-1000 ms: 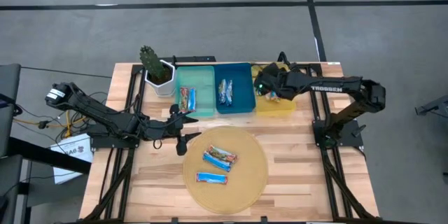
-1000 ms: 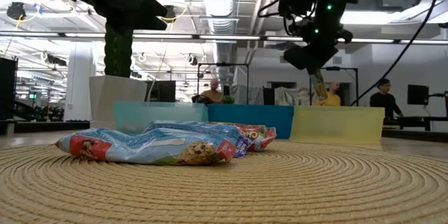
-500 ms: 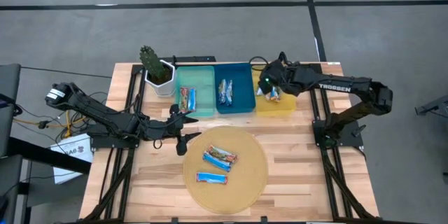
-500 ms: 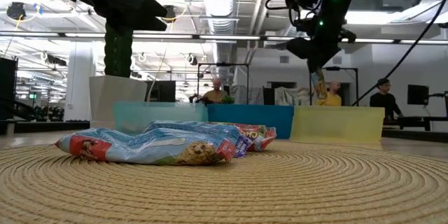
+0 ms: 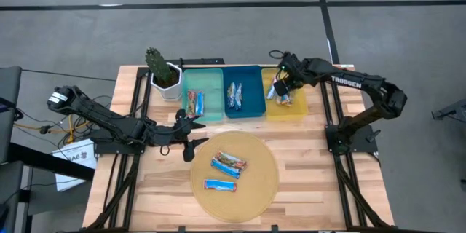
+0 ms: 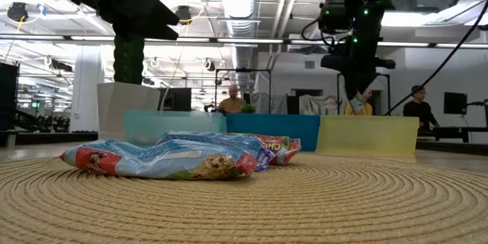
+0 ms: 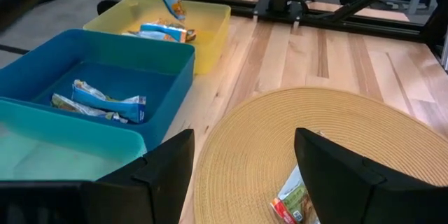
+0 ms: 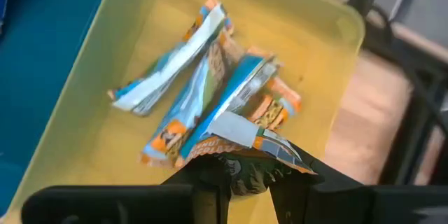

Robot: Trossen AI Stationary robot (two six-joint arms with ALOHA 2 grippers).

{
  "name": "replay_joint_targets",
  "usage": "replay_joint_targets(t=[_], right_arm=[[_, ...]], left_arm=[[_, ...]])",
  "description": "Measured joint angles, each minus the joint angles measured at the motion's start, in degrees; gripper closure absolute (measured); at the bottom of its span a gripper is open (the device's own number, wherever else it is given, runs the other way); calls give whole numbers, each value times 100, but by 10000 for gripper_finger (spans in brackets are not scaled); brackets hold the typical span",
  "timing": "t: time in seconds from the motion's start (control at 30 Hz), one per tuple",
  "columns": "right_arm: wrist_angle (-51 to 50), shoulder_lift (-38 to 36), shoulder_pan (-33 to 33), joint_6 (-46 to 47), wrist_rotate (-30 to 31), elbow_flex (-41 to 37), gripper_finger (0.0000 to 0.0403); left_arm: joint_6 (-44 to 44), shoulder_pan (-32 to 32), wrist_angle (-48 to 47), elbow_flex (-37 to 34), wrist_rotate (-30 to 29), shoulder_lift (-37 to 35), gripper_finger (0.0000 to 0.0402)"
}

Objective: Pick and place Granola Bars by type
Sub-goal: Put the yellow granola bar into the yellow bin

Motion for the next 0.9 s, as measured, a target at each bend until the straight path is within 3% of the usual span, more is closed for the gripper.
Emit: replay_joint_targets(t=[0.3,0.57,0.9], right_arm=[[-65,0,-688,-295,-1682,0,336],[-134,2,-1181,-351,-2169,0,336],[-9,4,-1306,-249,-2126,0,336]], left_arm=[[-19,0,4,-2,13,2,164],[-62,0,13,-1,13,0,164],[-63,-2,17,-1,13,2,164]])
